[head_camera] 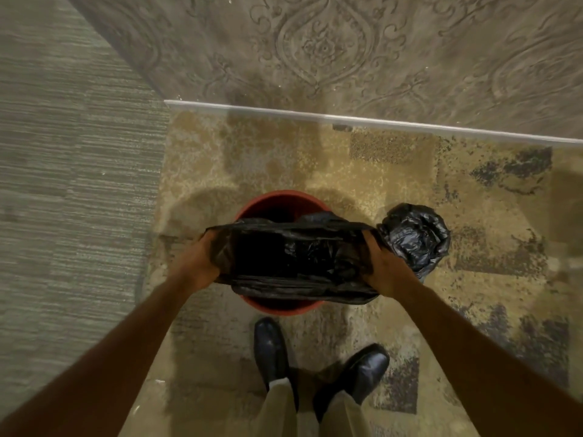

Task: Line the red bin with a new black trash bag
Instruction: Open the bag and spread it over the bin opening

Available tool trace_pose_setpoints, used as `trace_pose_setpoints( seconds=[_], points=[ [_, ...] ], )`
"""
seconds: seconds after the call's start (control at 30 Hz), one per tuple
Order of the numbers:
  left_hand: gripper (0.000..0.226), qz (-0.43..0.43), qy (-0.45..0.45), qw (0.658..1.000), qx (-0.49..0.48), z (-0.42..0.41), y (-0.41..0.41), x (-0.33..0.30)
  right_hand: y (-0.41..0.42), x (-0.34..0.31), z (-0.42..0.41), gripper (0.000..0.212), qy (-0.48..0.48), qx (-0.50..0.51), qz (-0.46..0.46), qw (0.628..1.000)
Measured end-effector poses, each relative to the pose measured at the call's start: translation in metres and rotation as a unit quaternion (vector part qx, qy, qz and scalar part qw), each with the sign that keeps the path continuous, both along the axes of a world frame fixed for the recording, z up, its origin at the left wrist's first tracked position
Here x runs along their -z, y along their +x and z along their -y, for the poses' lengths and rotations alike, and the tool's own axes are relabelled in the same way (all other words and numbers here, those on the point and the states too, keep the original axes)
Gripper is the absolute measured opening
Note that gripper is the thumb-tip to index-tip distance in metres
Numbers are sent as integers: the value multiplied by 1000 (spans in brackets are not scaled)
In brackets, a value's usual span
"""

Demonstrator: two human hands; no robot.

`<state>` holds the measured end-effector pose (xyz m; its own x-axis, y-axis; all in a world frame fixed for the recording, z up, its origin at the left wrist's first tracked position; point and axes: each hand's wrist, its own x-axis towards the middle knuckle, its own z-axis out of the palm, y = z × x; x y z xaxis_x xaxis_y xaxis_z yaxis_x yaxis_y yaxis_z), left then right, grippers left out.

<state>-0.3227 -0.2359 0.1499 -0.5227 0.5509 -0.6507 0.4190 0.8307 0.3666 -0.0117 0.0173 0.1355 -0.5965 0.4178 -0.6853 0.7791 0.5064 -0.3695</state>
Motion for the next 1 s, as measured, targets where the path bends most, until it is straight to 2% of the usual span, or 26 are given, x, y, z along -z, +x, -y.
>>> trace_pose_setpoints(
  seconds=[0.13,0.23,0.37,0.5,0.63,0.73,0.83,0.93,1.0],
  points=[
    [63,-23,64,996,-58,2,-7,20,-16,10,-3,86,13,19,-38,999],
    [68,-32,102,993,-56,0,-20,35,-31,21,-7,72,39,38,-95,994],
    [70,-52,114,991,-45,-2,-35,57,-56,41,-24,66,88,37,-148,984],
    [67,-35,127,988,-77,2,-44,88,-86,63,-43,72,62,35,-114,991],
    [68,64,122,980,-145,11,-49,117,-110,77,-50,73,36,26,-68,997],
    [71,97,141,975,-142,16,-47,132,-118,89,-58,73,-3,75,-15,997],
    [64,110,141,979,-95,20,-38,134,-114,100,-56,61,-46,128,23,990],
    [47,122,104,982,-102,26,-34,143,-95,106,-48,47,-88,167,50,981],
    [35,106,75,986,-104,28,-27,146,-73,106,-41,38,-104,204,38,973]
  ],
)
